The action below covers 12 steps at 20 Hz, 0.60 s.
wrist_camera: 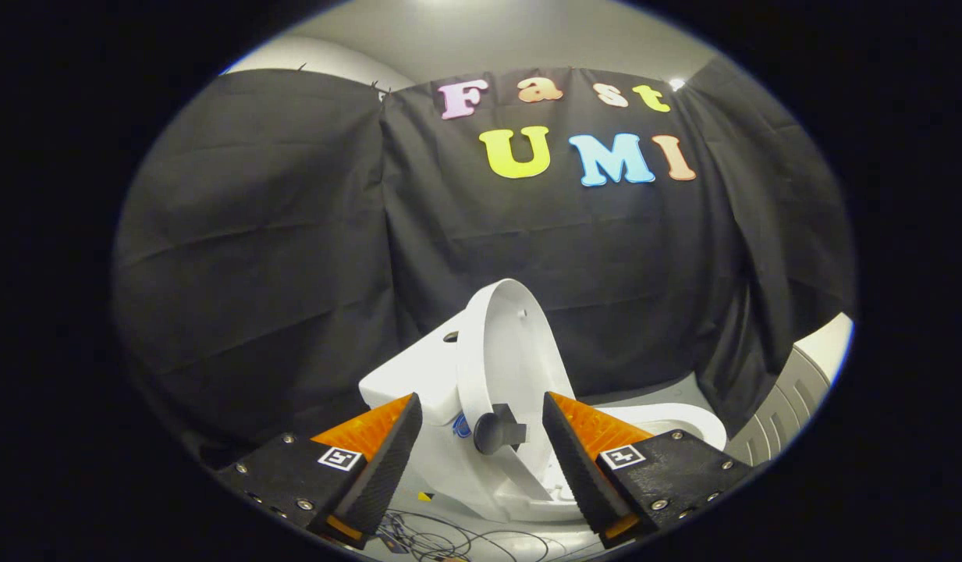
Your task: Open the toilet lid.
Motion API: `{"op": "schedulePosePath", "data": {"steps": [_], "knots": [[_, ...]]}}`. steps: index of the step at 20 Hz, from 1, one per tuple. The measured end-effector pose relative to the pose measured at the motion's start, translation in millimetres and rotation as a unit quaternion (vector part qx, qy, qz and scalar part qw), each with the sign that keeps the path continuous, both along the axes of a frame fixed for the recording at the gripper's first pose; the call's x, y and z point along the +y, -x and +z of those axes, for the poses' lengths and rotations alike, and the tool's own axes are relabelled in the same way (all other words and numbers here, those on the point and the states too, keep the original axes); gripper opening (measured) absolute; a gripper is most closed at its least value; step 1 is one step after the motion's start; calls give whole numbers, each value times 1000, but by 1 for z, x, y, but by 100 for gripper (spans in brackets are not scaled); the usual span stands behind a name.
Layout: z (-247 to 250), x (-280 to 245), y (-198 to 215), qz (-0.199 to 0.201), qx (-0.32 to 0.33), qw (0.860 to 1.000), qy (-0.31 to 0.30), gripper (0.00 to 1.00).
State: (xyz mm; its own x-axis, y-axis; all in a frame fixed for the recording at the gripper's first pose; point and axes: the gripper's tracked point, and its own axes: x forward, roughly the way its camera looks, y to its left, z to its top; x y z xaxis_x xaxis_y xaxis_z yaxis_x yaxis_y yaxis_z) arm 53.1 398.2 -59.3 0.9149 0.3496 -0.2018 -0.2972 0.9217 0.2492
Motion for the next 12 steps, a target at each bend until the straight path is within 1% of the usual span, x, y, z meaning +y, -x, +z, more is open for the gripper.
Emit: {"op": "schedulePosePath", "data": {"steps": [2,5,7,12], "knots": [[12,-32,2,-11,-15,1000,1,95],[27,-89,5,-31,-46,998,39,94],[38,-126,3,-45,-69,995,52,94],[50,-200,4,-56,-104,991,65,94]]}}
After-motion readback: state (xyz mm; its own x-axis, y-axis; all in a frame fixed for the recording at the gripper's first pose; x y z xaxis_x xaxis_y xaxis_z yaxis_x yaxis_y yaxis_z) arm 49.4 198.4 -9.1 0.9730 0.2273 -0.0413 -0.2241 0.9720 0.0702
